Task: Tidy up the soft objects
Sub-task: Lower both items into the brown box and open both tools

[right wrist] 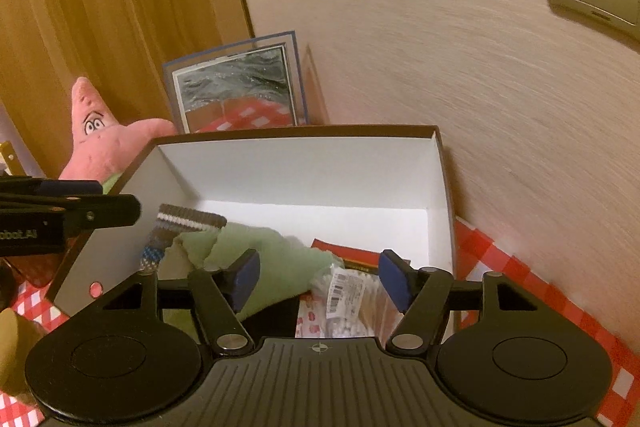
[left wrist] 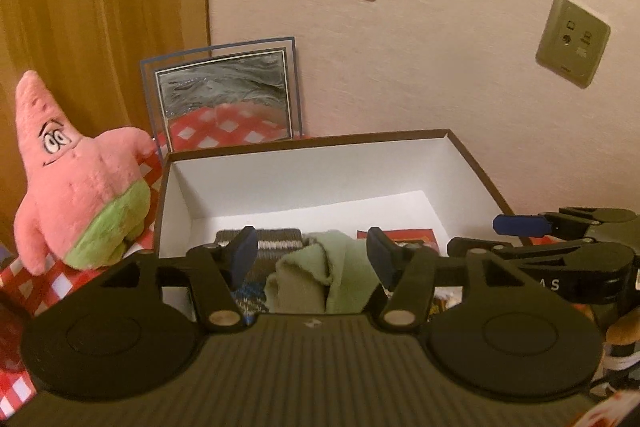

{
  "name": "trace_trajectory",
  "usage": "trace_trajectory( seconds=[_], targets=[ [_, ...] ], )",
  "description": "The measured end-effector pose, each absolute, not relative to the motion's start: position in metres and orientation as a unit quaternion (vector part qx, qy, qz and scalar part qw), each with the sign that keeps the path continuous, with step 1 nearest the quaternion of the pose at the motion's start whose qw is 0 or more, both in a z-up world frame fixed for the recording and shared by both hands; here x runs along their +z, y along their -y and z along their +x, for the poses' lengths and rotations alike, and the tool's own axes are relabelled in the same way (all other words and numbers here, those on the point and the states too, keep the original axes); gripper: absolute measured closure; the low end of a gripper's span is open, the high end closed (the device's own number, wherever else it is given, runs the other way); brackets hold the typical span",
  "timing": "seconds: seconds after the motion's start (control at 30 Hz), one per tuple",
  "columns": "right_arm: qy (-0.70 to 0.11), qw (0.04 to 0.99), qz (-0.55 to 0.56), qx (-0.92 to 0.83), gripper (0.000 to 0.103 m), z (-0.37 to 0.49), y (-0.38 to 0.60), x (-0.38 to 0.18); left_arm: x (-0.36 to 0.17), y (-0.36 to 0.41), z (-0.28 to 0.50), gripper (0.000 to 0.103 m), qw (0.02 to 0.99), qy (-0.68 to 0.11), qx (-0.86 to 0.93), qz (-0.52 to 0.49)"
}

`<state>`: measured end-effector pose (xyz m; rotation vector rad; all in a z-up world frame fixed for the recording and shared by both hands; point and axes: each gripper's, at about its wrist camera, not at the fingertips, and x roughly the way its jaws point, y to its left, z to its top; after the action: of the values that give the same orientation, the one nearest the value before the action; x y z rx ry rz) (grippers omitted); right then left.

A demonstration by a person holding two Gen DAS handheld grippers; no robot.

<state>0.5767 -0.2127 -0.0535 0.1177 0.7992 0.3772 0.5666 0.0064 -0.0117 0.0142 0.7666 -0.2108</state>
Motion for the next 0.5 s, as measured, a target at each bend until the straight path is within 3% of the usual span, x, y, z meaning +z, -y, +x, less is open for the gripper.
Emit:
trace_trajectory(
  seconds=[0.5],
  targets=[
    [-0.364, 0.899, 0.077, 0.229, 0.035, 0.495, 0.241, -0.028, 0.010, -0.005, 0.474, 0.040, 0.919, -0.390, -0.066, 0.006]
  ],
)
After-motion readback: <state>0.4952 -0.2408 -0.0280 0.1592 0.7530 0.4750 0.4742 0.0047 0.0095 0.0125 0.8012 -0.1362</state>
